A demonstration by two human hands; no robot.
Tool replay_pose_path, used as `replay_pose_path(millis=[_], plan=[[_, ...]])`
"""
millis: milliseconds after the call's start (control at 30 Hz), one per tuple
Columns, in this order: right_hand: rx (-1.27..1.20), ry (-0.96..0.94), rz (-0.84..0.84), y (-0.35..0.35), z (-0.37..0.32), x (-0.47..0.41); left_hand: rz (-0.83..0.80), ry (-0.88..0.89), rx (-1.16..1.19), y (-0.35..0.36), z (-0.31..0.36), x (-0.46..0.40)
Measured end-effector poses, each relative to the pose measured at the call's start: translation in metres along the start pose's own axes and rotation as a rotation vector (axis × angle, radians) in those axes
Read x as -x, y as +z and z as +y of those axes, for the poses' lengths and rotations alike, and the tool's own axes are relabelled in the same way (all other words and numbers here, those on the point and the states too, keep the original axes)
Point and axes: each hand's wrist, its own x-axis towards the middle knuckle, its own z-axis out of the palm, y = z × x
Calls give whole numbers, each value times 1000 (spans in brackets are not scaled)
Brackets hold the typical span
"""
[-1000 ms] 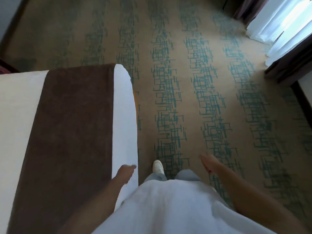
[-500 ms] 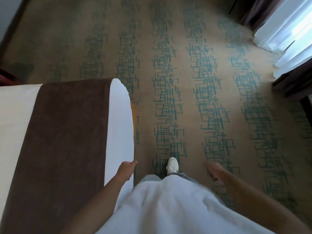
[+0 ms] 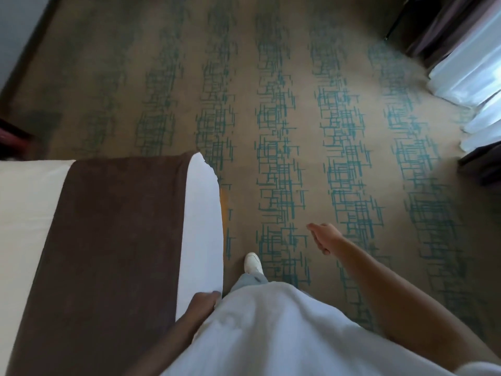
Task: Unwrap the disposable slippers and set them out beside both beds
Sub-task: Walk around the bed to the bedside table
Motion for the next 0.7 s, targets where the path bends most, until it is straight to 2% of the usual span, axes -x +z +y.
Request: replay_pose_path(millis=[133, 267, 333, 500, 700], plan=[[97, 122, 10, 0, 37, -6, -6, 135, 9, -28, 100, -17], [230, 216, -124, -5, 61, -5, 7, 270, 32, -52, 192, -33], [221, 227, -119, -12, 53, -15, 6, 315, 31, -59, 228, -41], [136, 227, -45, -46, -19, -78, 21, 312, 21, -68, 275, -63], [60, 66, -50, -74, -180, -148, 61, 120, 56, -84, 256, -76]])
